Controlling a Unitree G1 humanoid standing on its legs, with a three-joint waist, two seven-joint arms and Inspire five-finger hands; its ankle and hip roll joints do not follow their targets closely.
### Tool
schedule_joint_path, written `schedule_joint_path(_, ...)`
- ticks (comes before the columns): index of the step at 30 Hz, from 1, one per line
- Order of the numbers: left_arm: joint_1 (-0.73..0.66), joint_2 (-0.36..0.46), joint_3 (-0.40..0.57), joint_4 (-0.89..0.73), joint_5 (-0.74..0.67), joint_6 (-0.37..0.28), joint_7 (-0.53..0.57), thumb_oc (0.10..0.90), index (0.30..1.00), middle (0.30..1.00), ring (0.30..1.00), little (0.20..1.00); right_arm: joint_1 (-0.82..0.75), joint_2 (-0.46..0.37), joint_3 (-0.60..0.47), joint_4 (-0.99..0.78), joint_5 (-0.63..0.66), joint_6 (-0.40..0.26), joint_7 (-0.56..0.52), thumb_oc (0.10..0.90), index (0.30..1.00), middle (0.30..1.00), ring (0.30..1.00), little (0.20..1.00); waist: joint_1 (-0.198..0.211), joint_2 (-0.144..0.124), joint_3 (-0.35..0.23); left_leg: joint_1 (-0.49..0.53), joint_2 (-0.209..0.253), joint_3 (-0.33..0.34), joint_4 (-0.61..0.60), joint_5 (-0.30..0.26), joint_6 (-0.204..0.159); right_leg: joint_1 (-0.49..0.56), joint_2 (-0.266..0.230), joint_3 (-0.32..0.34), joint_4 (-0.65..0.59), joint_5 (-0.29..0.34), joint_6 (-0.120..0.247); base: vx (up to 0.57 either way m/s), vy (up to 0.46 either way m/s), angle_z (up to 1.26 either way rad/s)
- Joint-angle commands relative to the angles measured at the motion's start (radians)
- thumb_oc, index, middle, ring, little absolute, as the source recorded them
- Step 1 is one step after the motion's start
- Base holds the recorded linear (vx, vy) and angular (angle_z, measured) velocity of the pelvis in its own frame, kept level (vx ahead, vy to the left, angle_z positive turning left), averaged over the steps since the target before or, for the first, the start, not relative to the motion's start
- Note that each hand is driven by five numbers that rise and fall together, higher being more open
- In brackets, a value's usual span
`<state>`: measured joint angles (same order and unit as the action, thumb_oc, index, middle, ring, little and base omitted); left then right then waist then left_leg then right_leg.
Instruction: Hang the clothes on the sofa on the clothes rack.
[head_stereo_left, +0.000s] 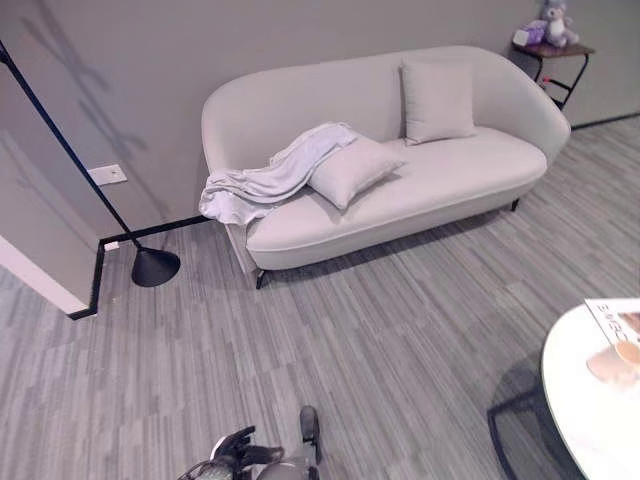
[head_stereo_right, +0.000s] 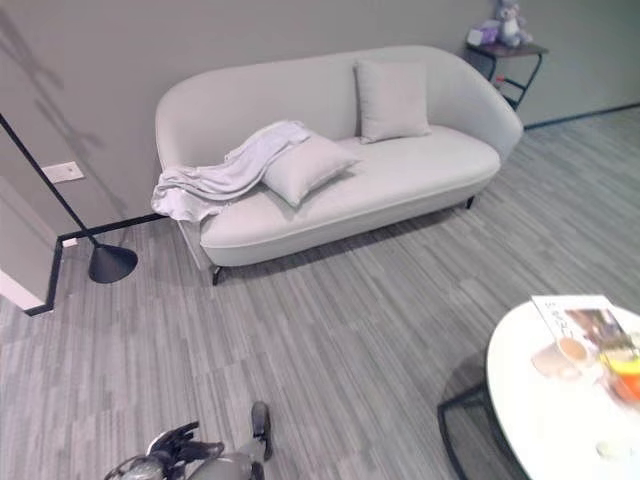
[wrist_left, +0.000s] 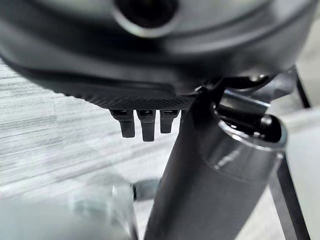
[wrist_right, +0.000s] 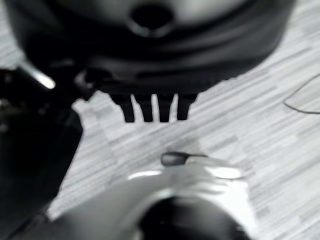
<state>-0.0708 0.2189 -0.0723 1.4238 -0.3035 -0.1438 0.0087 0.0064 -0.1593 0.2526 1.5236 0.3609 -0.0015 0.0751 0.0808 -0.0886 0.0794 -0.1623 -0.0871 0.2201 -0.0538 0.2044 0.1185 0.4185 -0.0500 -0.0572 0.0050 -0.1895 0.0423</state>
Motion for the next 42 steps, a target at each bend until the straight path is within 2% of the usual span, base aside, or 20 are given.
schedule_joint_path(1, 0.046, -0.069, -0.089, 0.069, 0.031, 0.024, -0.015, 0.8, 0.9, 0.9, 0.9, 0.9, 0.015, -0.031, -0.041, -0.035, -0.02, -0.02, 0.02, 0.8, 0.9, 0.9, 0.9, 0.9, 0.033, 0.04, -0.063, -0.008, 0.06, -0.013, -0.008, -0.019, -0.138, -0.095, 0.009, 0.025, -0.035, 0.072, 0.031, 0.58, 0.138, -0.4)
schedule_joint_path(4, 0.041, -0.057, -0.121, 0.054, 0.096, 0.02, -0.011, 0.8, 0.9, 0.9, 0.9, 0.9, 0.012, -0.041, -0.049, -0.041, -0.015, -0.025, 0.022, 0.8, 0.9, 0.9, 0.9, 0.9, 0.029, 0.025, -0.084, 0.046, 0.025, 0.002, -0.033, -0.061, -0.114, -0.155, -0.045, -0.006, 0.132, 0.197, 0.095, 0.43, 0.173, 0.12)
schedule_joint_path(6, 0.005, -0.049, -0.185, 0.03, 0.148, 0.025, 0.002, 0.8, 0.9, 0.9, 0.9, 0.9, -0.025, -0.047, -0.044, -0.106, 0.005, -0.037, 0.009, 0.8, 0.9, 0.9, 0.9, 0.9, -0.002, 0.05, -0.044, 0.142, 0.006, -0.008, -0.033, -0.138, -0.066, -0.291, -0.11, -0.08, 0.505, 0.364, 0.136, 0.38, 0.252, 0.21)
schedule_joint_path(7, 0.004, -0.049, -0.184, 0.03, 0.148, 0.025, 0.002, 0.8, 0.9, 0.9, 0.9, 0.9, -0.025, -0.047, -0.044, -0.106, 0.005, -0.036, 0.009, 0.8, 0.9, 0.9, 0.9, 0.9, -0.002, 0.05, -0.043, 0.143, 0.004, -0.008, -0.033, -0.138, -0.065, -0.292, -0.112, -0.08, 0.508, 0.362, 0.136, 0.39, 0.199, 0.26)
schedule_joint_path(9, -0.019, -0.039, -0.218, 0.017, 0.168, 0.03, 0.0, 0.8, 0.9, 0.9, 0.9, 0.9, -0.032, -0.036, -0.038, -0.144, 0.025, -0.043, 0.001, 0.8, 0.9, 0.9, 0.9, 0.9, -0.035, 0.076, -0.023, 0.221, 0.01, -0.045, -0.033, -0.186, -0.049, -0.391, -0.149, -0.13, 0.686, 0.321, 0.1, 0.42, 0.07, 0.81)
schedule_joint_path(10, -0.031, -0.047, -0.24, 0.002, 0.173, 0.019, 0.005, 0.8, 0.9, 0.9, 0.9, 0.9, -0.031, -0.031, -0.037, -0.157, 0.046, -0.047, 0.003, 0.8, 0.9, 0.9, 0.9, 0.9, -0.067, 0.103, -0.014, 0.256, 0.032, -0.1, -0.033, -0.204, -0.065, -0.488, -0.106, -0.116, 0.621, 0.219, 0.053, 0.39, -0.083, 1.27)
schedule_joint_path(11, -0.033, -0.048, -0.25, -0.007, 0.18, 0.017, 0.006, 0.8, 0.9, 0.9, 0.9, 0.9, -0.032, -0.032, -0.039, -0.163, 0.061, -0.048, 0.003, 0.8, 0.9, 0.9, 0.9, 0.9, -0.078, 0.106, -0.007, 0.269, 0.035, -0.115, -0.033, -0.208, -0.07, -0.5, -0.09, -0.104, 0.562, 0.21, 0.053, 0.48, -0.225, 1.25)
schedule_joint_path(12, -0.037, -0.058, -0.275, -0.003, 0.201, 0.013, 0.005, 0.8, 0.9, 0.9, 0.9, 0.9, -0.042, -0.035, -0.039, -0.166, 0.078, -0.048, -0.002, 0.8, 0.9, 0.9, 0.9, 0.9, -0.098, 0.103, 0.006, 0.294, 0.037, -0.142, -0.033, -0.228, -0.084, -0.529, -0.056, -0.061, 0.383, 0.186, 0.052, 0.4, -0.24, 1.27)
schedule_joint_path(15, -0.034, -0.066, -0.275, 0.035, 0.24, 0.014, 0.003, 0.8, 0.9, 0.9, 0.9, 0.9, -0.072, -0.045, -0.055, -0.162, 0.115, -0.032, 0.006, 0.8, 0.9, 0.9, 0.9, 0.9, -0.139, 0.078, 0.018, 0.383, 0.034, -0.243, -0.033, -0.31, -0.113, -0.604, -0.016, 0.135, -0.036, 0.333, 0.113, 0.69, -0.362, 0.97)
schedule_joint_path(16, -0.018, -0.062, -0.258, 0.054, 0.248, 0.014, 0.006, 0.8, 0.9, 0.9, 0.9, 0.9, -0.058, -0.044, -0.068, -0.151, 0.124, -0.028, 0.011, 0.8, 0.9, 0.9, 0.9, 0.9, -0.144, 0.072, 0.008, 0.433, 0.051, -0.295, -0.033, -0.346, -0.121, -0.606, -0.021, 0.148, -0.043, 0.353, 0.112, 0.71, -0.384, 1.44)
schedule_joint_path(19, -0.003, -0.055, -0.238, 0.061, 0.242, 0.015, 0.013, 0.8, 0.9, 0.9, 0.9, 0.9, -0.05, -0.038, -0.049, -0.163, 0.104, -0.035, 0.014, 0.8, 0.9, 0.9, 0.9, 0.9, -0.139, 0.069, -0.014, 0.459, 0.096, -0.315, -0.033, -0.355, -0.137, -0.611, 0.001, 0.132, 0.042, 0.338, 0.091, 0.44, -0.327, 1.36)
schedule_joint_path(21, -0.006, -0.059, -0.245, 0.047, 0.238, 0.007, 0.024, 0.8, 0.9, 0.9, 0.9, 0.9, -0.052, -0.042, -0.016, -0.202, 0.086, -0.053, 0.01, 0.8, 0.9, 0.9, 0.9, 0.9, -0.134, 0.078, -0.025, 0.456, 0.16, -0.341, -0.016, -0.279, -0.169, -0.584, 0.028, 0.097, 0.057, 0.307, 0.066, 0.37, -0.409, 0.75)
schedule_joint_path(24, -0.013, -0.062, -0.281, 0.004, 0.259, 0.005, 0.037, 0.8, 0.9, 0.9, 0.9, 0.9, -0.065, -0.054, 0.008, -0.288, 0.083, -0.075, -0.017, 0.8, 0.9, 0.9, 0.9, 0.9, -0.131, 0.077, -0.027, 0.41, 0.191, -0.352, 0.085, -0.233, -0.194, -0.544, 0.043, 0.07, 0.044, 0.277, 0.049, 0.25, -0.319, 0.4)
schedule_joint_path(28, -0.021, -0.069, -0.301, -0.055, 0.255, 0.019, 0.067, 0.8, 0.9, 0.9, 0.9, 0.9, -0.074, -0.101, 0.062, -0.612, 0.01, -0.093, -0.095, 0.8, 0.9, 0.9, 0.9, 0.9, -0.118, 0.046, 0.005, 0.265, 0.221, -0.287, 0.408, -0.126, -0.2, -0.436, 0.049, 0.047, 0.016, 0.222, 0.0, 0.19, -0.245, 0.08)
schedule_joint_path(30, -0.022, -0.066, -0.294, -0.061, 0.237, 0.028, 0.086, 0.8, 0.9, 0.9, 0.9, 0.9, -0.076, -0.114, 0.088, -0.7, 0.001, -0.083, -0.12, 0.8, 0.9, 0.9, 0.9, 0.9, -0.107, 0.031, 0.016, 0.219, 0.279, -0.168, 0.458, -0.125, -0.175, -0.386, 0.041, 0.03, 0.003, 0.191, -0.014, 0.18, -0.181, 0.06)
schedule_joint_path(34, -0.022, -0.067, -0.273, -0.054, 0.209, 0.027, 0.093, 0.8, 0.9, 0.9, 0.9, 0.9, -0.085, -0.118, 0.106, -0.724, -0.014, -0.071, -0.124, 0.8, 0.9, 0.9, 0.9, 0.9, -0.088, 0.028, 0.017, 0.162, 0.261, -0.12, 0.33, -0.172, -0.178, -0.35, 0.018, 0.01, -0.016, 0.175, -0.005, 0.16, 0.003, 0.18)
schedule_joint_path(35, -0.022, -0.074, -0.268, -0.045, 0.182, 0.028, 0.096, 0.8, 0.9, 0.9, 0.9, 0.9, -0.099, -0.11, 0.115, -0.714, -0.026, -0.065, -0.137, 0.8, 0.9, 0.9, 0.9, 0.9, -0.071, 0.042, 0.021, 0.108, 0.253, -0.122, 0.183, -0.144, -0.199, -0.331, 0.012, -0.001, -0.028, 0.164, 0.005, 0.07, 0.066, 0.37)
schedule_joint_path(36, -0.022, -0.074, -0.268, -0.045, 0.182, 0.028, 0.096, 0.8, 0.9, 0.9, 0.9, 0.9, -0.099, -0.11, 0.115, -0.714, -0.026, -0.065, -0.137, 0.8, 0.9, 0.9, 0.9, 0.9, -0.072, 0.041, 0.023, 0.115, 0.251, -0.122, 0.176, -0.141, -0.199, -0.327, 0.011, -0.002, -0.029, 0.163, 0.005, 0.21, 0.158, 0.29)
schedule_joint_path(37, -0.01, -0.078, -0.247, -0.039, 0.139, 0.027, 0.108, 0.8, 0.9, 0.9, 0.9, 0.9, -0.1, -0.091, 0.122, -0.679, -0.056, -0.054, -0.157, 0.8, 0.9, 0.9, 0.9, 0.9, -0.053, 0.076, 0.026, 0.096, 0.247, -0.136, 0.008, -0.059, -0.226, -0.294, 0.023, -0.009, -0.029, 0.139, 0.007, 0.14, 0.094, 0.26)
schedule_joint_path(42, 0.024, -0.082, -0.253, -0.01, 0.142, 0.028, 0.12, 0.8, 0.9, 0.9, 0.9, 0.9, -0.069, -0.026, 0.094, -0.514, 0.01, -0.041, -0.169, 0.8, 0.9, 0.9, 0.9, 0.9, -0.051, 0.099, -0.018, 0.158, 0.236, -0.126, -0.033, -0.065, -0.235, -0.246, 0.002, -0.026, -0.066, 0.139, 0.016, 0.2, 0.128, 0.0)
